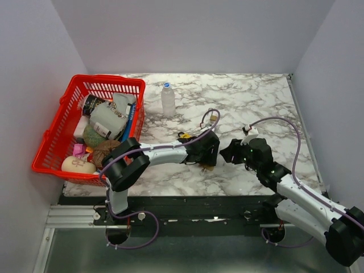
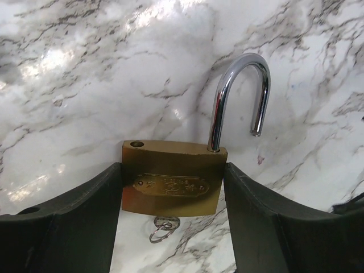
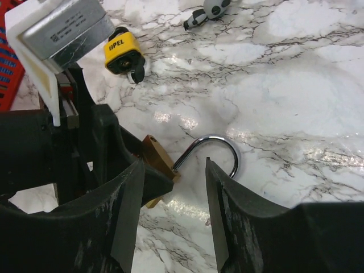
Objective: Unlock with the key
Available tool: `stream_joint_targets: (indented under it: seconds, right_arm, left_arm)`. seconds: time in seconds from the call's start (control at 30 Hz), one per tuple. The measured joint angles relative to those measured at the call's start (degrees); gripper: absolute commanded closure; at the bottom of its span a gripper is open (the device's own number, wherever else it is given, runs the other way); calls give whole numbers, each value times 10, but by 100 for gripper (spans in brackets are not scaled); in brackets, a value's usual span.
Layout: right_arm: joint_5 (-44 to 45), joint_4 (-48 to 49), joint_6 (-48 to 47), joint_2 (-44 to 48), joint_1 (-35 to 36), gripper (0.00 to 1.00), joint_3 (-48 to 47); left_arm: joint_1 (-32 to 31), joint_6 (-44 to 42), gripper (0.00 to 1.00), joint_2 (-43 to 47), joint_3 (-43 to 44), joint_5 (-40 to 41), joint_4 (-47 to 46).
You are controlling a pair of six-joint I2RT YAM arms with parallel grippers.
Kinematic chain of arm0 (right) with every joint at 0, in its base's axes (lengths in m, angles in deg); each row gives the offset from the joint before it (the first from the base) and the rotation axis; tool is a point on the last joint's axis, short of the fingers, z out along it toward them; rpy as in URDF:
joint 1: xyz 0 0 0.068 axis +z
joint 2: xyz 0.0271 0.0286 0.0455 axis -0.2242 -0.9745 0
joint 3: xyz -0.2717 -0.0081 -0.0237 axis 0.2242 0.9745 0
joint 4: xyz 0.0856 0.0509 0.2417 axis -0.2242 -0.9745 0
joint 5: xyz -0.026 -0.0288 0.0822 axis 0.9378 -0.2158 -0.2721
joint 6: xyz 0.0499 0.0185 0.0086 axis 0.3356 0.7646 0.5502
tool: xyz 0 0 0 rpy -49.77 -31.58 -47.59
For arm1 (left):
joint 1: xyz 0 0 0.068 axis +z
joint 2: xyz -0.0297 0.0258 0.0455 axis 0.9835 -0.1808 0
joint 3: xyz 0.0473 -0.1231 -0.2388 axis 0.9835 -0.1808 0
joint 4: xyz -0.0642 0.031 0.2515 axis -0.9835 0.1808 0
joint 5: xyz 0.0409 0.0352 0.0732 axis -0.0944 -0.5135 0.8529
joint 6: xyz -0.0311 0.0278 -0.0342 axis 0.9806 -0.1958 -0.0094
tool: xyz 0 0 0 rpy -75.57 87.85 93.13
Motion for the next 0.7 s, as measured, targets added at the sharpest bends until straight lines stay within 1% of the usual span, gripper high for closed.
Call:
stream_joint_targets:
  seconds: [0.1, 0.23, 0.27, 0.3, 0.37, 0.4, 0.6, 0.7]
  right_arm:
    - [11, -3, 9, 26, -1, 43, 16]
    - [21, -7, 19, 67, -1, 44, 35]
    - [23, -7, 22, 73, -1, 44, 38]
    - [25, -8, 26, 80, -1, 44, 41]
    - [29, -10, 36, 91, -1, 44, 45]
    - [31, -11, 42, 97, -1, 44, 47]
    - [33, -13, 66, 113, -2, 45, 53]
    - [35, -18, 75, 107, -3, 41, 52]
  left_arm:
    - [0, 12, 34, -19, 26, 2, 2]
    - [0, 14, 21, -28, 39, 2, 4]
    - [0, 12, 17, -28, 41, 3, 5]
    - [0, 9, 9, -28, 42, 3, 5]
    - [0, 0, 2, -27, 47, 3, 5]
    - [0, -4, 1, -27, 51, 3, 3]
    - [-1, -44, 1, -4, 65, 3, 0]
    - [-1, -70, 1, 17, 66, 3, 12]
